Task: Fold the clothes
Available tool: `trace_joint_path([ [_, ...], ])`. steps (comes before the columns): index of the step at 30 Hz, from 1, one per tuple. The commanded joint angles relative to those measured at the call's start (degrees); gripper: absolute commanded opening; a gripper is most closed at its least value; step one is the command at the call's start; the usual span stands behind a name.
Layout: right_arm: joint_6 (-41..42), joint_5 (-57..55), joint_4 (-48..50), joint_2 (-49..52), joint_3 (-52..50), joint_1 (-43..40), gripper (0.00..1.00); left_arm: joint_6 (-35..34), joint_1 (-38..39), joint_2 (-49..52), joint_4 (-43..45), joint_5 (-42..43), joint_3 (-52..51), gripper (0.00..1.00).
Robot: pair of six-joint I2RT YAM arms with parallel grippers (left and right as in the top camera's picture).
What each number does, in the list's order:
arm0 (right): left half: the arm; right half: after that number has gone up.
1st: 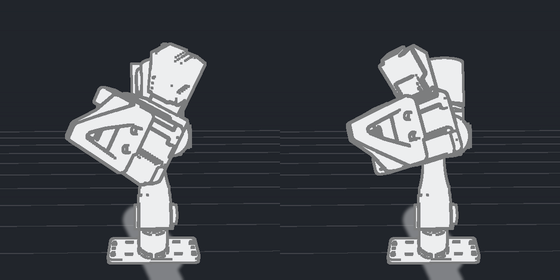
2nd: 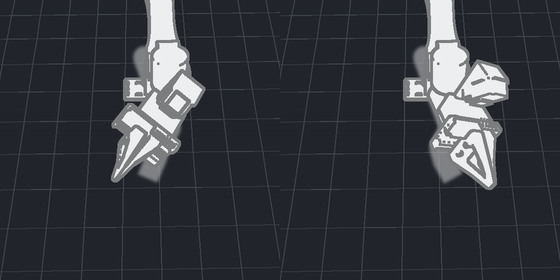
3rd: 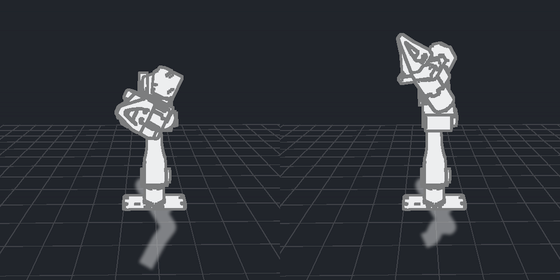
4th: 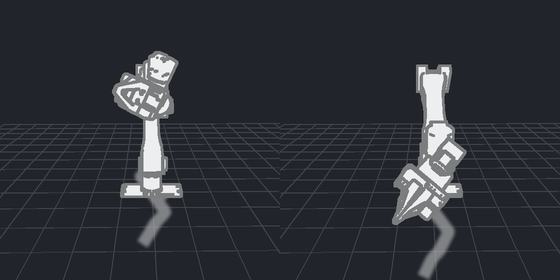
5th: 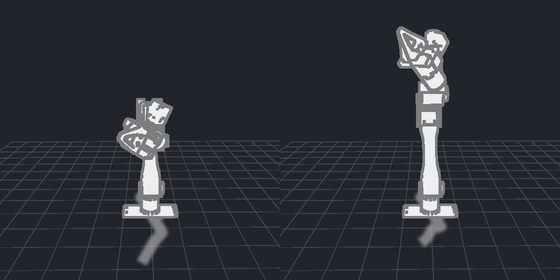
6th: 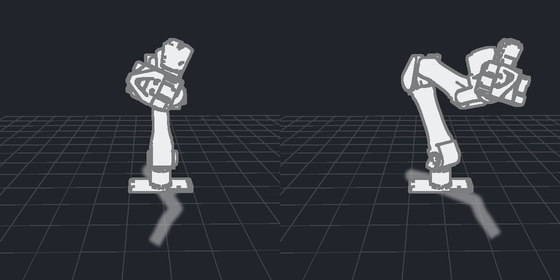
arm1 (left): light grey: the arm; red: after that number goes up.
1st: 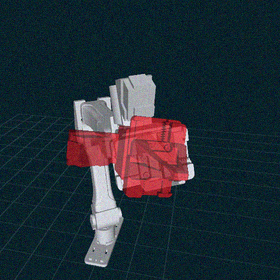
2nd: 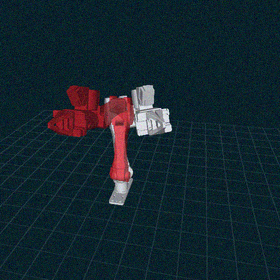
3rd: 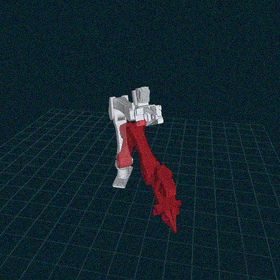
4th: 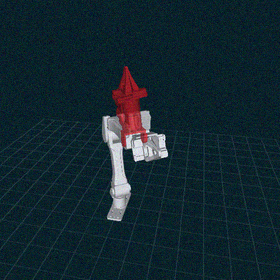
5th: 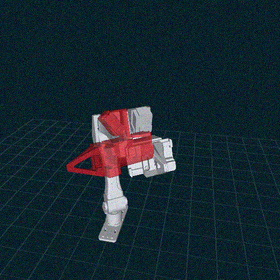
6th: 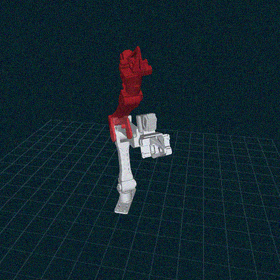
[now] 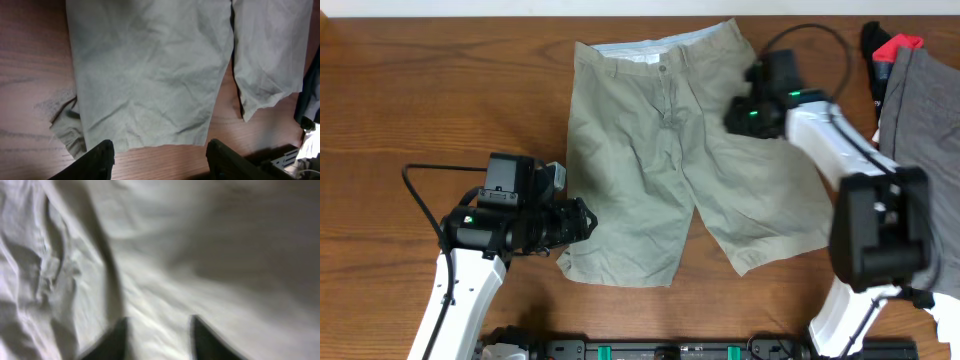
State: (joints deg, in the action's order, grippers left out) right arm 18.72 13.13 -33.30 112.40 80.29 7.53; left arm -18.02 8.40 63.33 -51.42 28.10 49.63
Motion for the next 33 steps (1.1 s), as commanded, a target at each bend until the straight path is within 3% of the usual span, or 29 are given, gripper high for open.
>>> trace_joint_path([
  [1, -1.2, 0.61, -3.21, 0.11, 0.28, -1.27, 0.14, 0.37, 0.02, 0.26, 0.63, -0.52, 1.03, 0.62],
  [3, -1.2, 0.68, -5.62, 1.53, 0.15, -1.16, 0.18, 0.37, 0.02, 0.26, 1.2, -0.5, 1.03, 0.62],
  [11, -1.2, 0.87, -13.94, 6.95, 0.11, 3.43, 0.12, 0.35, 0.02, 0.26, 1.2, -0.5, 1.03, 0.62],
  [18, 1.66, -21.59, -18.12, 9.53, 0.11, 2.82, 0.15, 0.35, 0.02, 0.26, 1.2, -0.48, 1.03, 0.62],
  [23, 2.05, -30.45, -13.38, 10.36, 0.11, -2.43, 0.17, 0.35, 0.02, 0.26, 1.22, -0.48, 1.03, 0.62],
  [27, 1.95, -29.79, -6.67, 10.36, 1.51, -7.34, 0.19, 0.37, 0.02, 0.26, 1.38, -0.5, 1.03, 0.63],
  [33, -6.51, -9.42, -10.93, 9.6, 10.82, -11.67, 0.31, 1.4, 0.02, 0.26, 1.46, -0.55, 1.03, 0.67],
])
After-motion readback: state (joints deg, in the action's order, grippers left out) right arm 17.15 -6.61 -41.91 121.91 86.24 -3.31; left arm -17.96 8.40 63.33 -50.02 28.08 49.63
